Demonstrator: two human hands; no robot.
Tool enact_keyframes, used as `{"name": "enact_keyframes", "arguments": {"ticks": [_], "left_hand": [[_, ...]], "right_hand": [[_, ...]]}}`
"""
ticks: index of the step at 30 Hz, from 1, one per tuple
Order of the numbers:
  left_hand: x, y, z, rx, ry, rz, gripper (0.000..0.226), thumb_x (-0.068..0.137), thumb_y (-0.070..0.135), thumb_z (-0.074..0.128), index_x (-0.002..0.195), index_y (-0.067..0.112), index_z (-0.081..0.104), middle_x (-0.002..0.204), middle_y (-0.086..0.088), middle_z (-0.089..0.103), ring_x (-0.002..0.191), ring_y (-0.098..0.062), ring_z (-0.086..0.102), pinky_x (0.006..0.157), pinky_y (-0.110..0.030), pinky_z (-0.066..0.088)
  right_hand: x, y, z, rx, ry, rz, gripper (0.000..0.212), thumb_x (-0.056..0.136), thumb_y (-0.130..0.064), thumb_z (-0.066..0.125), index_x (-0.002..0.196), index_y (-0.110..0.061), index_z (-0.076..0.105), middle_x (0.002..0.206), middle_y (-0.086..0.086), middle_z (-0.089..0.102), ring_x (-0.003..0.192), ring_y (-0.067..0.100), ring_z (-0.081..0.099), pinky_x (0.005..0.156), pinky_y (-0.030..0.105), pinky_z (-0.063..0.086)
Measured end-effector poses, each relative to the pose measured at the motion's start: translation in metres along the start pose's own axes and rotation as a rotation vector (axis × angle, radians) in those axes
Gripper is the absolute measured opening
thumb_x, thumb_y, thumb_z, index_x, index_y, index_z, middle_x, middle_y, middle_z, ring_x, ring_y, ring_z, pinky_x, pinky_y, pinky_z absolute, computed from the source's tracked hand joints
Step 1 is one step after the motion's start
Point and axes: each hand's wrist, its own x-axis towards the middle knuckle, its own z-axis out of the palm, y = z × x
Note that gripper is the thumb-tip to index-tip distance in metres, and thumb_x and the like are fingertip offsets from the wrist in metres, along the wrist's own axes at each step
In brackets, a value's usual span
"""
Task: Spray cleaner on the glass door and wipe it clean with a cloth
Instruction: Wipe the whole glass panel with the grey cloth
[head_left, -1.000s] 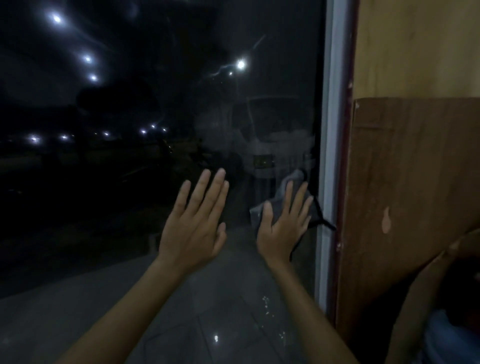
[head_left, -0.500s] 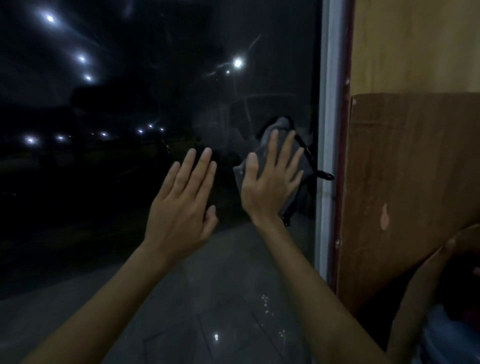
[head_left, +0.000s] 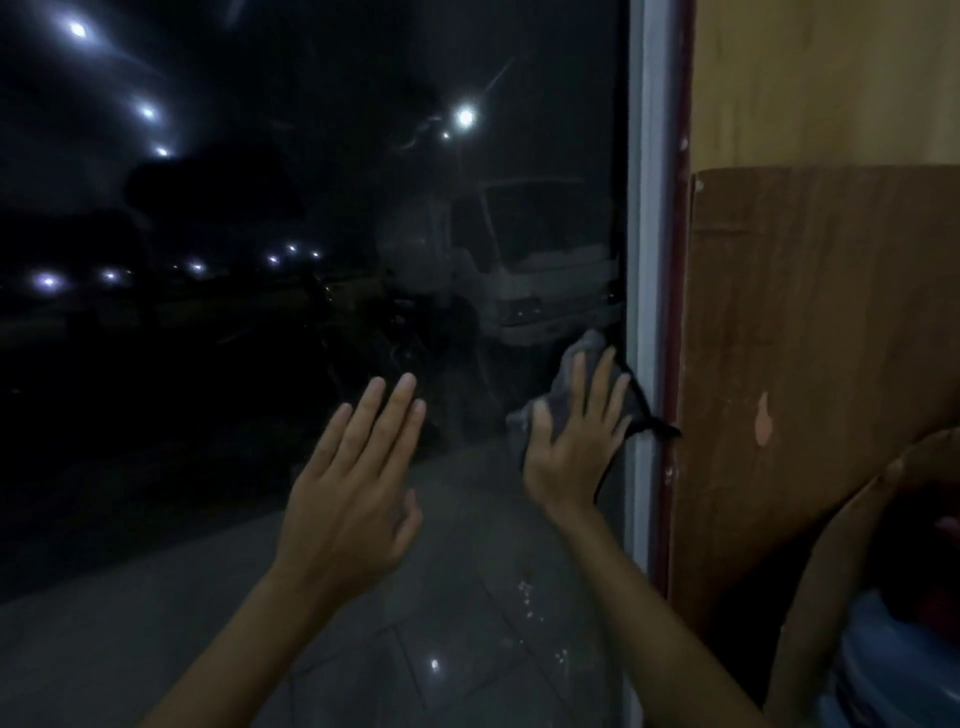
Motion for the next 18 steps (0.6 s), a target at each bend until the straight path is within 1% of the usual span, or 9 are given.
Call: {"name": "enact_keyframes", "arguments": {"ticks": [3, 5, 7, 9, 11, 12, 14, 16, 18], "left_hand": [[0.004, -0.020, -0.015, -0.019, 0.049, -0.068, 0.071, 0.080, 0.030, 0.043, 0.143, 0.000, 0.035, 0.155, -0.018, 0.023, 0.145, -0.033, 0.016, 0.118, -0.046, 0.016], [0.004, -0.028, -0.022, -0.041, 0.088, -0.112, 0.071, 0.080, 0.030, 0.043, 0.143, 0.000, 0.036, 0.155, -0.018, 0.023, 0.145, -0.034, 0.015, 0.118, -0.047, 0.015], [0.004, -0.030, -0.024, -0.048, 0.115, -0.136, 0.071, 0.079, 0.030, 0.043, 0.143, 0.000, 0.037, 0.155, -0.019, 0.023, 0.145, -0.035, 0.015, 0.118, -0.047, 0.014], [0.004, -0.029, -0.021, -0.033, 0.126, -0.142, 0.071, 0.078, 0.029, 0.044, 0.143, 0.000, 0.037, 0.155, -0.019, 0.023, 0.145, -0.035, 0.015, 0.118, -0.048, 0.013], [0.003, -0.023, -0.016, -0.014, 0.122, -0.147, 0.071, 0.080, 0.030, 0.042, 0.143, 0.000, 0.036, 0.154, -0.020, 0.023, 0.145, -0.036, 0.015, 0.118, -0.050, 0.011], [0.001, -0.018, -0.012, -0.005, 0.116, -0.148, 0.071, 0.080, 0.031, 0.042, 0.144, 0.000, 0.035, 0.155, -0.019, 0.023, 0.145, -0.036, 0.014, 0.118, -0.051, 0.011], [-0.004, -0.006, -0.004, 0.007, 0.083, -0.130, 0.071, 0.080, 0.032, 0.042, 0.144, 0.001, 0.034, 0.155, -0.019, 0.022, 0.145, -0.036, 0.014, 0.117, -0.053, 0.011], [-0.011, 0.006, 0.005, 0.014, 0.052, -0.095, 0.072, 0.079, 0.032, 0.044, 0.144, 0.001, 0.035, 0.155, -0.018, 0.023, 0.145, -0.035, 0.014, 0.117, -0.054, 0.011], [-0.018, 0.014, 0.012, 0.018, 0.032, -0.063, 0.073, 0.078, 0.031, 0.047, 0.144, 0.002, 0.036, 0.155, -0.017, 0.023, 0.145, -0.034, 0.015, 0.117, -0.053, 0.010]], "right_hand": [[0.055, -0.033, -0.008, 0.026, 0.030, 0.082, 0.065, 0.094, -0.058, 0.021, 0.152, -0.031, 0.010, 0.163, 0.003, 0.010, 0.149, 0.032, 0.005, 0.112, 0.069, 0.011], [0.069, -0.062, -0.007, 0.014, 0.029, 0.035, 0.066, 0.094, -0.057, 0.019, 0.154, -0.029, 0.014, 0.163, 0.002, 0.008, 0.150, 0.031, 0.003, 0.113, 0.066, 0.010], [0.058, -0.085, -0.003, 0.003, 0.032, -0.090, 0.065, 0.095, -0.055, 0.023, 0.154, -0.026, 0.019, 0.163, 0.004, 0.011, 0.150, 0.032, 0.004, 0.114, 0.064, 0.009], [0.027, -0.090, 0.005, -0.016, 0.003, -0.264, 0.065, 0.095, -0.054, 0.029, 0.153, -0.025, 0.024, 0.162, 0.006, 0.013, 0.149, 0.035, 0.005, 0.114, 0.063, 0.007], [-0.012, -0.073, 0.011, -0.032, -0.051, -0.391, 0.064, 0.095, -0.056, 0.029, 0.153, -0.029, 0.020, 0.162, 0.002, 0.009, 0.149, 0.035, 0.005, 0.114, 0.062, 0.005], [-0.031, -0.058, 0.014, -0.036, -0.066, -0.415, 0.064, 0.096, -0.058, 0.027, 0.154, -0.033, 0.015, 0.163, -0.001, 0.005, 0.149, 0.035, 0.006, 0.114, 0.063, 0.005], [-0.065, -0.019, 0.016, -0.032, -0.077, -0.368, 0.063, 0.097, -0.061, 0.024, 0.154, -0.037, 0.009, 0.164, -0.004, 0.000, 0.149, 0.035, 0.007, 0.113, 0.065, 0.008], [-0.088, 0.013, 0.016, -0.012, -0.064, -0.215, 0.063, 0.097, -0.063, 0.023, 0.154, -0.039, 0.007, 0.164, -0.006, -0.001, 0.149, 0.034, 0.007, 0.111, 0.068, 0.011], [-0.098, 0.028, 0.015, 0.012, -0.054, -0.037, 0.064, 0.096, -0.064, 0.022, 0.153, -0.040, 0.006, 0.164, -0.007, -0.002, 0.149, 0.031, 0.006, 0.109, 0.072, 0.012]]}}
